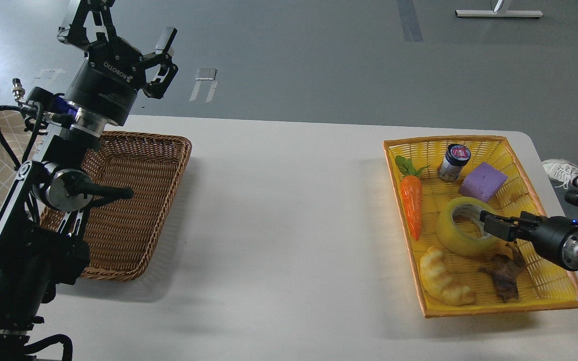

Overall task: Place and transfer tape with both arms
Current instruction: 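Insert the right gripper into the yellow tape roll and grip it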

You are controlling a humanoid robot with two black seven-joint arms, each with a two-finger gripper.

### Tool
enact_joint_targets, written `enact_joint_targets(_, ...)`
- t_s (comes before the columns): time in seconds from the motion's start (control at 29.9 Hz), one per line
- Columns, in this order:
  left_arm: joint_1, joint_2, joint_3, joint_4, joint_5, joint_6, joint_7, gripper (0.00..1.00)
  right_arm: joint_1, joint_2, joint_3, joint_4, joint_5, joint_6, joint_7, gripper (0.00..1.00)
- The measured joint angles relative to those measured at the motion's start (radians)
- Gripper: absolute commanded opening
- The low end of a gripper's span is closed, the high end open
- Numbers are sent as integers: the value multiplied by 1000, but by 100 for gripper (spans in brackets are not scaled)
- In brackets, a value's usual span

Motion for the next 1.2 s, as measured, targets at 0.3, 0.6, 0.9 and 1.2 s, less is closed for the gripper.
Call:
enact_joint_targets(0.3, 0, 0, 0, 0, -2, 0, -1, 98, 19, 46, -8, -32, 0, -5, 0, 89)
enact_joint_targets(0.6, 1, 0, -7, 2, -2, 1, -1, 98, 20, 41, -10, -41, 0, -6, 27, 76)
enact_joint_targets(0.9, 4, 1, -8, 2, 1, 1, -1, 98, 28, 38, -11, -64, 0, 0, 32, 63)
enact_joint_targets(1.2, 9, 7, -8, 3, 1, 1, 0, 98, 31, 37, -30, -65, 0, 6, 41, 44)
